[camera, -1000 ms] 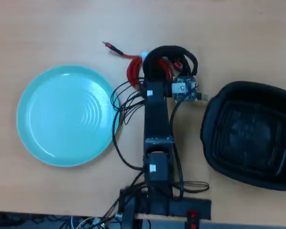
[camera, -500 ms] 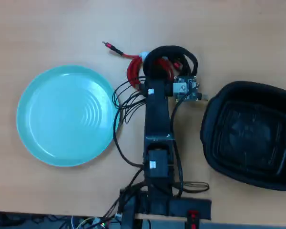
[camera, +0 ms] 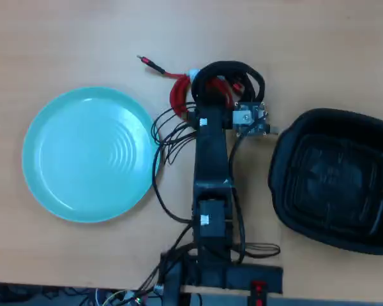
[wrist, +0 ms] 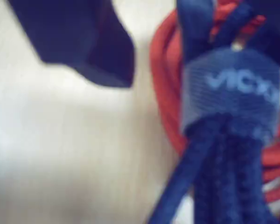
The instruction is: Put a black charging cable in a black bowl and put a red charging cable in a green bowl
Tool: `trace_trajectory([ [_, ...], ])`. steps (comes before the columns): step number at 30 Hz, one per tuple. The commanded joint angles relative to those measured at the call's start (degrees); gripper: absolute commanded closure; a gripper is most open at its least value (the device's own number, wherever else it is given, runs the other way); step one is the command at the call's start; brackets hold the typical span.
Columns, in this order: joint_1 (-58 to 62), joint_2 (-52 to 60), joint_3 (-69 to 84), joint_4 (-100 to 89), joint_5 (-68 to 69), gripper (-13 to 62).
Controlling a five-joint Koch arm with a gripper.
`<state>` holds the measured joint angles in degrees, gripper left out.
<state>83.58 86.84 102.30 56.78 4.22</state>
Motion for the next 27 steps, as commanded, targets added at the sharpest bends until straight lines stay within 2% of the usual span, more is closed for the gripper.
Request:
trace_trajectory([
  [1,0.18,0.26,-5.62,-1.85,-0.62,17.0],
  [7,0.88,0.26,-6.15,-1.76,-0.79,51.2],
  [9,0.97,0.18,-6.06,-1.85,-1.85,58.3],
  [12,0.97,0.18,-5.54,-1.85,-2.90,55.7],
  [27,2.37,1.05,-12.39,4.48,-2.72,55.8],
])
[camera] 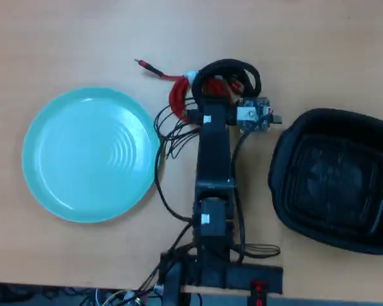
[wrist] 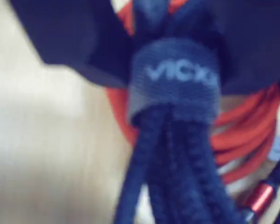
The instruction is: Put a black charging cable in a black bowl and put a red charging cable in a green bowl
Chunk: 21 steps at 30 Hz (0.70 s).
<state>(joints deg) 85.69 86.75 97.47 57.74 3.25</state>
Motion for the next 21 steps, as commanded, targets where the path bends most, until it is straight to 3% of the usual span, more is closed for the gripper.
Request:
trace_trajectory([
  [1,0.26,1.49,-8.70,4.75,-1.85,55.8],
  [21,4.13,24.52,-12.66,13.89,-1.67,55.8],
])
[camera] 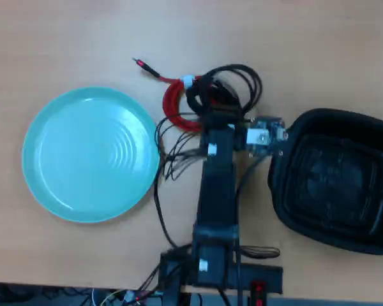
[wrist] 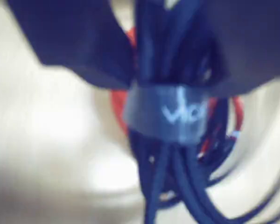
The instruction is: Put a black charging cable in a black bowl and put a red charging cable in a green bowl
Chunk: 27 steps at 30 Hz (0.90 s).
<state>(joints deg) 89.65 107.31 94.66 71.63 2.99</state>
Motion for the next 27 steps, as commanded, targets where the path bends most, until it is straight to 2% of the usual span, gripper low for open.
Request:
trace_trajectory([
  [1,0.18,4.83,-9.84,0.26,-1.41,55.8],
  [10,1.93,11.87,-8.53,2.46,-1.41,55.8],
  [18,1.67,10.99,-4.57,2.55,-0.97,55.7],
  [21,2.11,6.33,-2.20,0.44,-1.23,55.3],
  [24,2.37,1.23,-2.29,-1.58,-1.41,52.6],
  [27,2.37,0.79,-2.72,-1.67,-1.41,47.3],
])
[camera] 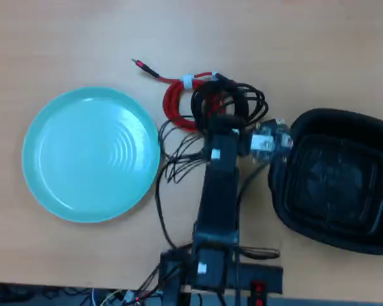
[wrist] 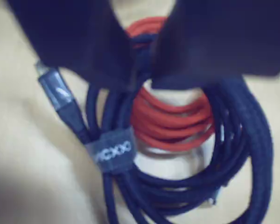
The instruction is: Put a black charging cable in a black bowl and put a red charging cable in a green bowl
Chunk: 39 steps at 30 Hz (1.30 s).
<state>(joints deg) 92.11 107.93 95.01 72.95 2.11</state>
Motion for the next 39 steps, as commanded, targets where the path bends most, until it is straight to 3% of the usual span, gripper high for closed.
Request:
trace_trajectory([
  [1,-0.09,0.09,-2.81,-2.99,-0.62,44.8],
  [9,-0.09,0.18,1.85,-3.34,-0.35,17.8],
  [16,-1.49,0.18,1.76,-5.45,0.00,4.0],
  [22,-6.42,-1.14,-4.04,-5.45,0.70,2.7],
  [31,-9.32,-17.23,-6.06,-14.68,-2.72,2.7],
  [39,-8.96,-24.26,-6.15,-14.94,-2.90,2.9],
])
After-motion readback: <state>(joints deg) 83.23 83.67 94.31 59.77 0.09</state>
